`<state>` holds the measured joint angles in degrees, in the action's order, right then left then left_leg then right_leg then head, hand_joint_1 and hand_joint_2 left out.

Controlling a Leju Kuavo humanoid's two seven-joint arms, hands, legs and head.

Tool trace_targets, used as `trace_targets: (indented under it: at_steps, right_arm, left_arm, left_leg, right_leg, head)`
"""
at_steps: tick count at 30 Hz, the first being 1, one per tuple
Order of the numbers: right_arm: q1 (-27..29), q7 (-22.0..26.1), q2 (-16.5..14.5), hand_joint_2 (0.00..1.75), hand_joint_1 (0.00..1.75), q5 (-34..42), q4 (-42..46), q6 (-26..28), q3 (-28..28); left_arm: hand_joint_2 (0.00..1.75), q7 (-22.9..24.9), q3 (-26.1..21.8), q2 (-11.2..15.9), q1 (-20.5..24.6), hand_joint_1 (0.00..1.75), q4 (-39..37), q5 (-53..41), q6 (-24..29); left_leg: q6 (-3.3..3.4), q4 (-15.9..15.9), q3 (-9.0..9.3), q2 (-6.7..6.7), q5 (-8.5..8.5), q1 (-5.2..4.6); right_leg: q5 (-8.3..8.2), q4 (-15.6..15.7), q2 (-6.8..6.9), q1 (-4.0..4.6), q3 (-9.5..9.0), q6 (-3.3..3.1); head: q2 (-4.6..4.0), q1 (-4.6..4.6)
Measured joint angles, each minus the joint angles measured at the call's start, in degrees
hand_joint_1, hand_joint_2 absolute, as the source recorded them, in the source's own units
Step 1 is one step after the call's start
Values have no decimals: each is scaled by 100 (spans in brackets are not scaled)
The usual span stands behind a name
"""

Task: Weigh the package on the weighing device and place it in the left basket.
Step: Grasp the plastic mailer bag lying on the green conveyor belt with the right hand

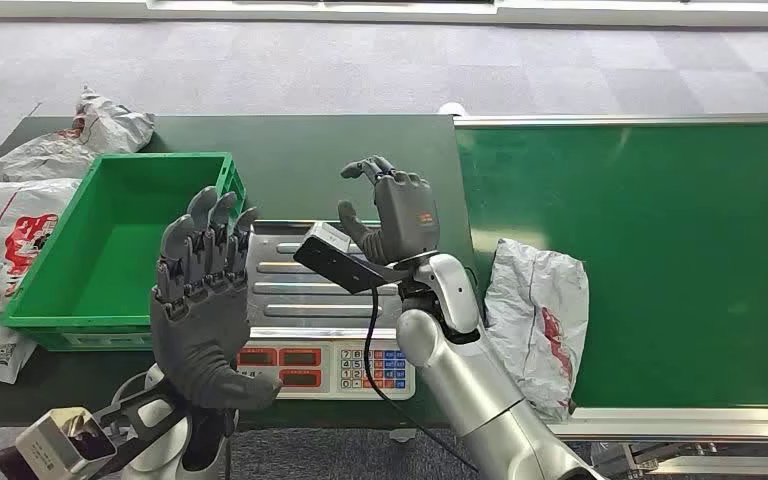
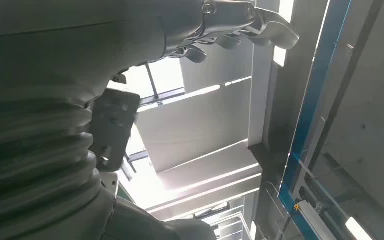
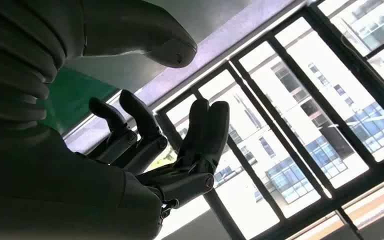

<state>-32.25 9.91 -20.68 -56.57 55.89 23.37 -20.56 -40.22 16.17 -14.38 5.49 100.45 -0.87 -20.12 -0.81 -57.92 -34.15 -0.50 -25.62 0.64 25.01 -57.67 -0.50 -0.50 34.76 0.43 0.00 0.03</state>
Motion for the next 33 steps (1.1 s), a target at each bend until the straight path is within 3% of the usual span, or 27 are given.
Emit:
trace_targets:
  at_steps: [2, 4, 8, 13, 16, 18, 22, 25, 29, 33]
  right_arm:
    - [-30, -274, 14, 175, 0, -257, -94, 269, -24]
    - [-81, -852, 87, 175, 0, -798, -247, 799, -44]
    - [-9, -1777, 440, 175, 0, -1682, -248, 1557, 216]
    - [98, -1844, 739, 175, 0, -1791, -175, 1655, 553]
    - [311, -2210, 814, 175, 0, -2334, 143, 1668, 841]
    - [575, -2273, 843, 175, 0, -2712, 561, 1680, 1372]
    - [1049, -1742, 883, 175, 0, -2892, 1050, 1683, 2961]
    - [1304, -1633, 905, 175, 0, -2965, 1120, 1681, 3778]
    - [1460, -1688, 909, 175, 0, -3073, 1161, 1680, 4328]
    - [1441, -2319, 983, 175, 0, -3218, 804, 1556, 4522]
  left_arm:
    - [175, 0, 0, 0, -2, 0, 8, 0, 23]
    - [175, 0, 0, 0, -11, 0, 24, 0, 54]
    - [175, -1, -7, -2, -67, 0, 54, -14, 67]
    - [175, 0, -19, -8, -109, 0, 85, -17, 67]
    - [175, 0, -22, -32, -141, 0, 87, -21, 67]
    - [175, 0, -29, -49, -190, 0, 88, -25, 67]
    - [175, -1, -49, -63, -301, 0, 101, -56, 67]
    - [175, -2, -52, -63, -338, 0, 107, -85, 67]
    - [175, -2, -52, -63, -348, 0, 107, -93, 67]
    - [175, -2, -52, -63, -366, 0, 123, -112, 108]
  left_leg:
    - [1, 0, -1, -1, 0, 0]
    - [2, -1, -1, -2, -1, -1]
    - [8, -3, -1, -9, -4, -5]
    - [9, -4, 2, 8, -6, -13]
    - [8, -5, 1, -3, -5, -12]
    - [9, -4, -2, -16, -6, -12]
    - [15, -3, -8, -36, -12, -11]
    - [20, -4, -9, -31, -20, -12]
    - [19, -4, -9, -29, -20, -13]
    - [17, -3, -7, -26, -18, -12]
  right_leg:
    - [0, 0, 2, -2, 1, 0]
    - [-1, 2, 4, -6, 3, 1]
    - [-2, 4, 11, -13, -1, 5]
    - [-7, 4, -3, -14, 6, 9]
    - [-5, 5, 6, -10, 8, 8]
    - [-1, 5, 16, -9, 5, 8]
    - [11, 5, 32, -14, -4, 16]
    - [10, 5, 29, -21, -1, 18]
    - [9, 6, 27, -21, 1, 18]
    - [10, 6, 26, -13, -1, 17]
  head:
    - [0, 1]
    - [0, 0]
    - [0, 2]
    - [0, 0]
    - [0, -1]
    - [0, 0]
    - [1, 2]
    - [0, 1]
    - [0, 1]
    - [0, 1]
